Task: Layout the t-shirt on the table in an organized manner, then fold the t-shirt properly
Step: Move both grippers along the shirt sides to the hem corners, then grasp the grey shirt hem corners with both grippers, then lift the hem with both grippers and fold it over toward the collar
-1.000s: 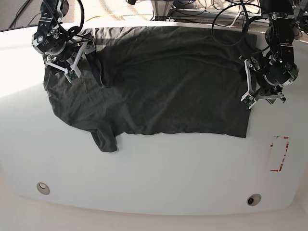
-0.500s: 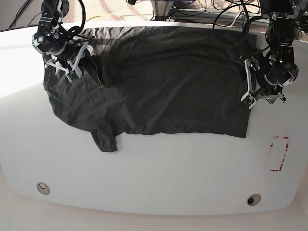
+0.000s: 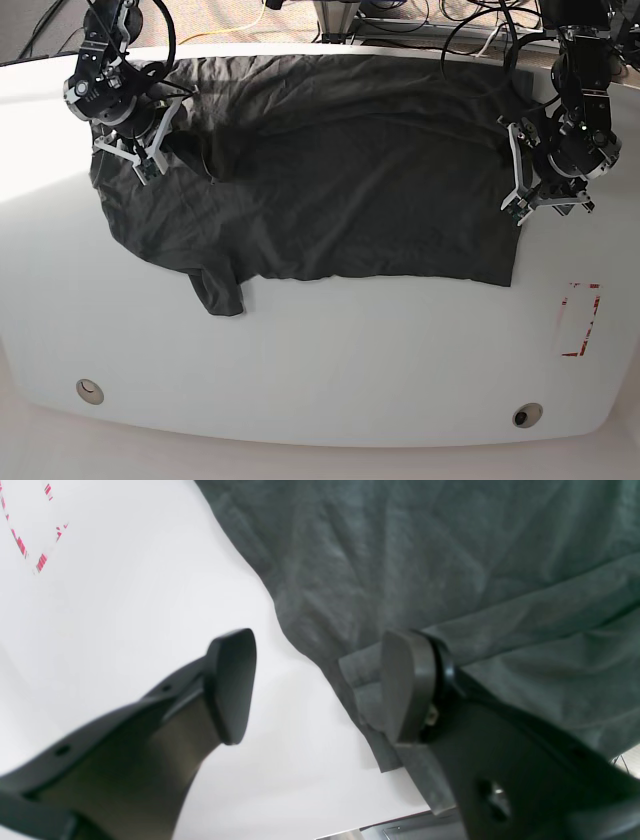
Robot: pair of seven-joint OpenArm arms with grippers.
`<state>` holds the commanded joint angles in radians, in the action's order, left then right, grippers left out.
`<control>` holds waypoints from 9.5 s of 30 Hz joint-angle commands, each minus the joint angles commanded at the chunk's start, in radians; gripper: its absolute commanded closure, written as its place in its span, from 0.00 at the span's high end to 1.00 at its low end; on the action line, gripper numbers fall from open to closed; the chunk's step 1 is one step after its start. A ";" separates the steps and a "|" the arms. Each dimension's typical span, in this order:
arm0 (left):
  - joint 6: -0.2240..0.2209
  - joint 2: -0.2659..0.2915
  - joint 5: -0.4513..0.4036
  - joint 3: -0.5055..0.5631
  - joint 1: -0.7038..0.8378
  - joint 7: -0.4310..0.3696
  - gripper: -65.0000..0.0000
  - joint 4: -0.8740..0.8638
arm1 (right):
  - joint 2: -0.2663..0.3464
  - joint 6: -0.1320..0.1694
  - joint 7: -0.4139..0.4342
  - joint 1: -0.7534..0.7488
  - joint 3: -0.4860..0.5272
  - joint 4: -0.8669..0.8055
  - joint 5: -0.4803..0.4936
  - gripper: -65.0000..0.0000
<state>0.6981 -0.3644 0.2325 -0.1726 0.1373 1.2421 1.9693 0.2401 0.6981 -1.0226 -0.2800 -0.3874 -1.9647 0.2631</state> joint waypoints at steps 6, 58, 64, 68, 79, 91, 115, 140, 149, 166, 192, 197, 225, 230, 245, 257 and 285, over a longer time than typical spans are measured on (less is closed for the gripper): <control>0.000 0.000 0.000 0.000 0.002 0.000 0.56 0.000 | 0.002 0.000 -0.002 0.064 0.000 0.003 -0.008 0.00; 0.000 0.150 -0.005 -0.241 -0.265 -0.029 0.57 0.000 | 0.026 0.000 0.127 0.598 -0.187 0.592 -0.210 0.71; 0.000 0.150 -0.003 -0.239 -0.281 -0.029 0.57 0.000 | 0.072 0.000 0.226 0.660 -0.186 0.772 -0.213 0.71; 0.000 0.150 -0.003 -0.244 -0.295 -0.029 0.57 0.000 | 0.104 0.000 0.276 0.677 -0.186 0.878 -0.206 0.71; 0.000 0.149 -0.003 -0.245 -0.301 -0.029 0.57 0.000 | 0.121 0.000 0.397 0.664 -0.186 1.034 -0.206 0.71; 0.000 0.150 -0.005 -0.245 -0.296 -0.029 0.57 -0.002 | 0.086 0.000 0.397 0.629 -0.186 1.034 -0.204 0.54; -0.081 0.141 -0.068 -0.287 -0.397 -0.265 0.57 -0.523 | 0.084 0.000 0.394 0.609 -0.186 1.031 -0.206 0.01; -0.094 0.126 -0.068 -0.282 -0.617 -0.539 0.57 -1.105 | 0.084 0.000 0.397 0.609 -0.186 1.031 -0.206 0.01; -0.162 0.127 -0.063 -0.172 -0.654 -0.601 0.57 -1.208 | 0.084 0.000 0.397 0.608 -0.186 1.031 -0.206 0.01; -0.163 0.164 -0.066 -0.135 -0.655 -0.603 0.49 -1.209 | 0.084 0.000 0.397 0.611 -0.186 1.031 -0.206 0.01; -0.156 0.161 -0.061 -0.135 -0.574 -0.488 0.00 -0.888 | 0.104 0.000 0.290 0.612 -0.195 0.856 -0.204 0.00; -0.150 0.160 -0.060 -0.135 -0.525 -0.445 0.00 -0.761 | 0.109 0.000 0.244 0.560 -0.195 0.743 -0.166 0.00; 0.000 0.164 -0.060 -0.140 -0.284 -0.199 0.00 -0.275 | 0.075 0.000 -0.014 0.201 -0.196 0.137 0.009 0.00; 0.000 0.164 -0.060 -0.140 -0.192 -0.199 0.00 -0.233 | 0.051 0.000 -0.014 0.123 -0.196 0.064 0.012 0.00; 0.000 0.160 -0.060 -0.140 -0.034 -0.201 0.00 -0.229 | -0.020 0.000 -0.014 0.014 -0.281 0.038 0.012 0.00; 0.000 0.130 -0.060 -0.141 -0.046 -0.201 0.00 -0.224 | -0.012 0.000 -0.014 0.009 -0.281 0.037 0.012 0.00; 0.000 0.112 -0.060 -0.207 -0.052 0.018 0.00 -0.124 | -0.020 0.000 -0.018 -0.035 -0.341 0.034 0.012 0.00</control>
<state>0.6981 -0.2524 0.1726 -0.3798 0.0852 1.2605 1.8451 0.2202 0.6981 -1.0411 -0.3153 -0.7281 -1.9310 0.2754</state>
